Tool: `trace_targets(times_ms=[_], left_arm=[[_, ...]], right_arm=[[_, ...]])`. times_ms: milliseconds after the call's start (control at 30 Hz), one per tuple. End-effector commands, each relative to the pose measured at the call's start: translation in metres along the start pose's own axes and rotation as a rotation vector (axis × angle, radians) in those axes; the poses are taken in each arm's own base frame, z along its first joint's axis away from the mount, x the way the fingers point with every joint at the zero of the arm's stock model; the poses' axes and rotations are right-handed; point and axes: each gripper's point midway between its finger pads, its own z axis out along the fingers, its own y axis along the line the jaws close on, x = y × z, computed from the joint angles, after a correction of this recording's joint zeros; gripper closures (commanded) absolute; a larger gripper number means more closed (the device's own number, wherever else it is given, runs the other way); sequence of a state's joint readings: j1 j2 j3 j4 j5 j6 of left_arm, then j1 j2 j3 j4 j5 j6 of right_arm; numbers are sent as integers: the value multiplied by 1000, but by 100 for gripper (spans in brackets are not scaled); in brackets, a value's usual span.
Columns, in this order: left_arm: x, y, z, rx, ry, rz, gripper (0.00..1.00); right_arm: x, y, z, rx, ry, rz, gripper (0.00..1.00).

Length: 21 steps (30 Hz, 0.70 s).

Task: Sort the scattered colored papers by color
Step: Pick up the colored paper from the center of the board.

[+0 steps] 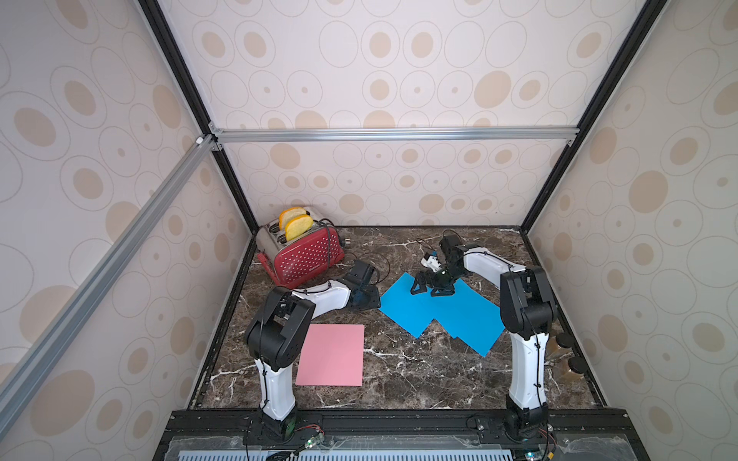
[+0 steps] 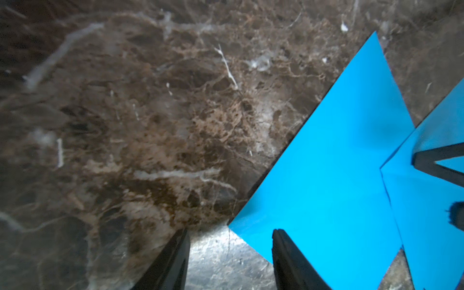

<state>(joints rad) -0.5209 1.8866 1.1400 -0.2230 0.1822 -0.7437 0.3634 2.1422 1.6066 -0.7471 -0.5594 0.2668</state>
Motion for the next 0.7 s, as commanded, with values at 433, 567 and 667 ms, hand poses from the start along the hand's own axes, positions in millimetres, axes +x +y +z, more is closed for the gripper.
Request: trace_targets(times_ms=[433,567,667], left_arm=[[28,-51,33,354,85,-175,44],[20,-67,25,424,71,-140,44],[13,-85,20,531,58,-153,43]], right_arm=[[6,-6,7,-21,15,39,0],[5,-5,6,-28,9,41,0],[5,-5,6,-27,9,42,0]])
